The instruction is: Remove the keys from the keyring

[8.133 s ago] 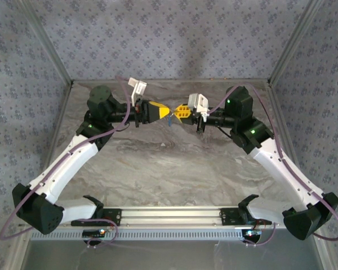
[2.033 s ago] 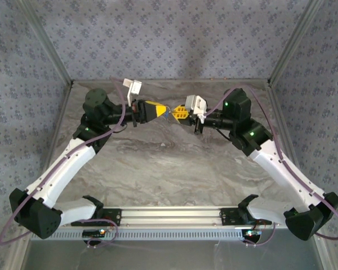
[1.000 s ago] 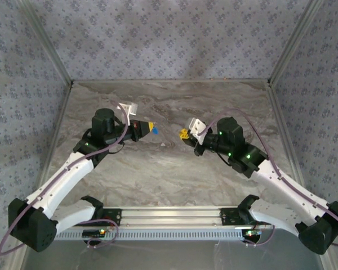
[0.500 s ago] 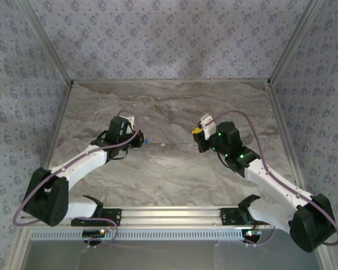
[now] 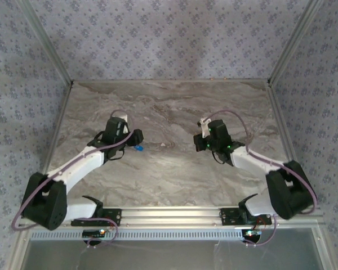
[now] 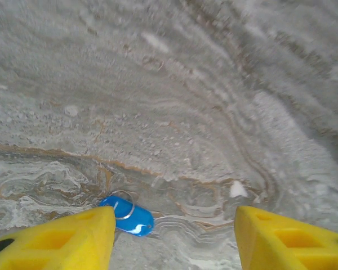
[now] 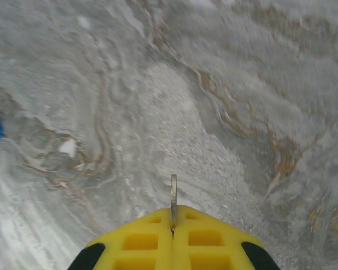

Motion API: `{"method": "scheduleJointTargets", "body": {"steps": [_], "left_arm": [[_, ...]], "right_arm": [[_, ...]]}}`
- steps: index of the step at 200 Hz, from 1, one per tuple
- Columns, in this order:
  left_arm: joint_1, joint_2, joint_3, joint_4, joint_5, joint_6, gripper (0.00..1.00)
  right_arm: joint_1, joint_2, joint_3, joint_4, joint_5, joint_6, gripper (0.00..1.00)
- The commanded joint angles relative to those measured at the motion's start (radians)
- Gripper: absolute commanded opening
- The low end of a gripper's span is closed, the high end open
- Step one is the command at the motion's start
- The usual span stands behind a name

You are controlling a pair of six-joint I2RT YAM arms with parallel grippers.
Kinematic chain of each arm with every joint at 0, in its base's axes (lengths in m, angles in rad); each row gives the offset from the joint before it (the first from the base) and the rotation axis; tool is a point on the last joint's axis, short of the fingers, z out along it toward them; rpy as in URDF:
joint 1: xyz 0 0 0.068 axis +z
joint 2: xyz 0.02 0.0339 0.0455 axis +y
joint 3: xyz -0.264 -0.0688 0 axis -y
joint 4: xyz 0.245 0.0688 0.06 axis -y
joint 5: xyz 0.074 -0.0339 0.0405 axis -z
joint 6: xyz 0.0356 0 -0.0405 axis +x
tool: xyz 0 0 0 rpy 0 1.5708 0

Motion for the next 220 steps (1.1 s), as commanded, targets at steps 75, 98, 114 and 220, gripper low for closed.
{"method": "scheduleJointTargets", "body": {"steps": [75,98,114,220], "left_arm": [[-0.005,-0.318,-0.081,-0.145,0.000,-0.041,0.63],[-0.005,-0.317,-0.070,-0.149,-0.003,-0.037,0.65],[-0.005,-0.311,-0.062,-0.149,-0.020,-0.028,0.68],[0.114,-0.255,-0.091,-0.003,-0.688,0.367,0.99]], "right_arm": [[-0.041,0.313,0.126,0.005,-0.019,0.214,0.13],[-0.050,0.247,0.092,-0.020,0.041,0.212,0.32],[-0.075,0.169,0.062,-0.054,0.083,0.202,0.42],[-0.189,-0.147,-0.031,-0.068,0.841,-0.046,1.00]]}}
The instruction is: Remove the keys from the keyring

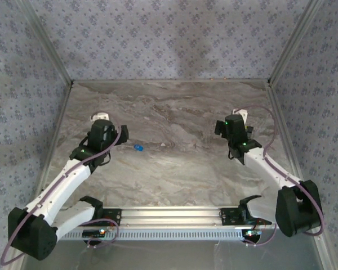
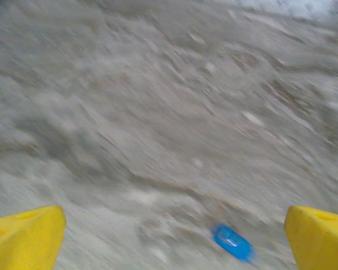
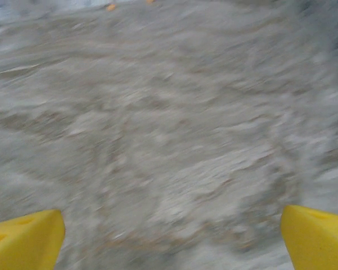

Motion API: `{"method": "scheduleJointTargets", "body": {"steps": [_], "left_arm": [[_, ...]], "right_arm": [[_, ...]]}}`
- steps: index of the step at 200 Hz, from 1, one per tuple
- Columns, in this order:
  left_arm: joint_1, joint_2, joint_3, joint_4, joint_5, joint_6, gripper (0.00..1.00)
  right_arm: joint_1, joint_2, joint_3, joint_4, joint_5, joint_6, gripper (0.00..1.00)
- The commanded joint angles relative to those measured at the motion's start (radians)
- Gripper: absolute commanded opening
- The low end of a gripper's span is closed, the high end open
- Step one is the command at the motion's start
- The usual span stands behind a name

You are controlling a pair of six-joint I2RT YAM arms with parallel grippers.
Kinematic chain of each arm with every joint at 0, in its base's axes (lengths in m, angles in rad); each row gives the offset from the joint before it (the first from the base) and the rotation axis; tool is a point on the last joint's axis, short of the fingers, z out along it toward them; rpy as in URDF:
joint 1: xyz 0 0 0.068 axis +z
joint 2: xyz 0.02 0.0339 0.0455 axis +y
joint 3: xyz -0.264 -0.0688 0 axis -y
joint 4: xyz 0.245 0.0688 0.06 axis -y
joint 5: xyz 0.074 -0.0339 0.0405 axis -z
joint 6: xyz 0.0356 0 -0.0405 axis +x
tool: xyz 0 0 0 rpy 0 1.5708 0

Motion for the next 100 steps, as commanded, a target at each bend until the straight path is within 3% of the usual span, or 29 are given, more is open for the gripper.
{"method": "scheduleJointTargets", "body": {"steps": [1,24,43,50,74,87,100], "left_arm": [[0.078,-0.004,-0.103,0.178,-0.245,0.195,0.99],[0.228,0.031,-0.208,0.386,-0.155,0.198,0.99],[0.290,0.133,-0.259,0.546,-0.152,0.223,0.99],[0.305,0.174,-0.275,0.621,-0.130,0.235,0.99],[0.313,0.324,-0.353,0.947,-0.093,0.263,0.99],[0.307,0.373,-0.368,1.061,-0.065,0.302,0.99],[0.310,0.434,-0.375,1.143,-0.004,0.331,0.99]], "right_arm": [[-0.026,0.058,-0.054,0.104,0.219,-0.147,1.00],[-0.064,0.123,-0.159,0.355,0.212,-0.186,1.00],[-0.094,0.189,-0.238,0.599,0.198,-0.255,1.00],[-0.094,0.195,-0.229,0.579,0.196,-0.237,1.00],[-0.151,0.234,-0.285,0.784,0.044,-0.309,1.00],[-0.213,0.277,-0.324,0.908,-0.115,-0.343,1.00],[-0.251,0.264,-0.334,0.875,-0.226,-0.317,1.00]]}}
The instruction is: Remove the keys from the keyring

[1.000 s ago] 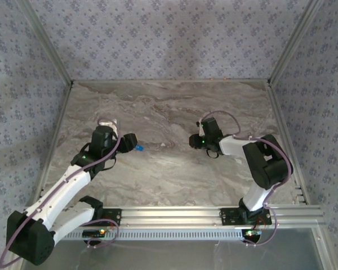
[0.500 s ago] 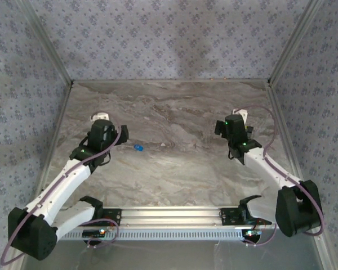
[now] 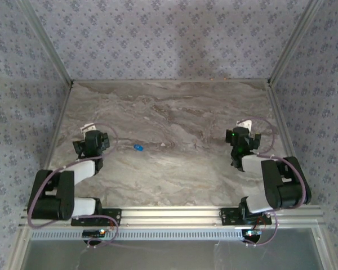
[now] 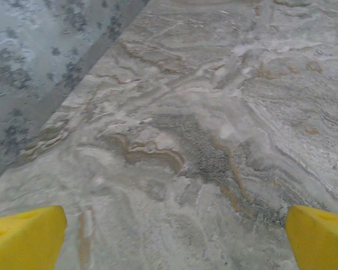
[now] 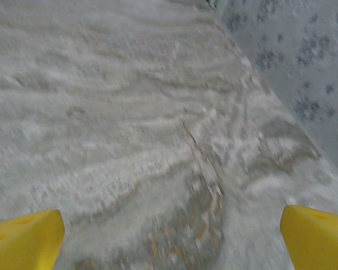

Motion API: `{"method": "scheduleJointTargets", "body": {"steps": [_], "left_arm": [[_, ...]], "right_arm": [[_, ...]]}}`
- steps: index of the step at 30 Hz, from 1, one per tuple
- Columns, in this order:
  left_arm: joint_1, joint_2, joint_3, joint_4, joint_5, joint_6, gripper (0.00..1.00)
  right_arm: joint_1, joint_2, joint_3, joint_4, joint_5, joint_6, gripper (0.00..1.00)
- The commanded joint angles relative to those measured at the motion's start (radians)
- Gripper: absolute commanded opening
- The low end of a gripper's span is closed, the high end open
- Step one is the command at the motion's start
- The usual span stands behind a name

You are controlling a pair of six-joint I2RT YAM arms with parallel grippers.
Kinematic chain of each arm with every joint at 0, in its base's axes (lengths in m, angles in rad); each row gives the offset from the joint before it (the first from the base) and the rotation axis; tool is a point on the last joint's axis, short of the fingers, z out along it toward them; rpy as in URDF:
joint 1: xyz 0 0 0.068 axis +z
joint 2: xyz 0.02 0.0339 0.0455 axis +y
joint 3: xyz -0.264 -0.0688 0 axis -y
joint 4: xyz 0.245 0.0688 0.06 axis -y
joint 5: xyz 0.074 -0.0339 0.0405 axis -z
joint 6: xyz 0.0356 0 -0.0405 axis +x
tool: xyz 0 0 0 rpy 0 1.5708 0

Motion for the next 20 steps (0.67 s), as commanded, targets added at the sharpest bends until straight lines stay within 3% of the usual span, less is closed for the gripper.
{"method": "scheduleJointTargets", "body": {"steps": [1,3,4,5,7,9,20], "left_arm": [[0.002,0.072,-0.020,0.352,0.088,0.077,0.99],[0.005,0.170,-0.060,0.508,0.185,0.116,0.99],[-0.001,0.206,-0.062,0.564,0.219,0.143,0.99],[-0.008,0.218,-0.049,0.547,0.212,0.155,0.99],[0.009,0.187,0.006,0.393,0.204,0.117,0.99],[0.030,0.194,0.022,0.370,0.187,0.085,0.99],[0.024,0.195,0.017,0.383,0.179,0.091,0.99]], "right_arm": [[-0.075,0.017,-0.038,0.188,-0.242,-0.041,1.00],[-0.104,0.113,-0.085,0.388,-0.337,-0.062,1.00],[-0.099,0.105,-0.078,0.377,-0.359,-0.076,1.00],[-0.105,0.064,-0.035,0.217,-0.391,-0.081,1.00],[-0.138,0.086,-0.018,0.216,-0.439,-0.055,1.00],[-0.115,0.083,-0.020,0.223,-0.366,-0.059,1.00],[-0.145,0.079,-0.004,0.177,-0.432,-0.044,1.00]]}}
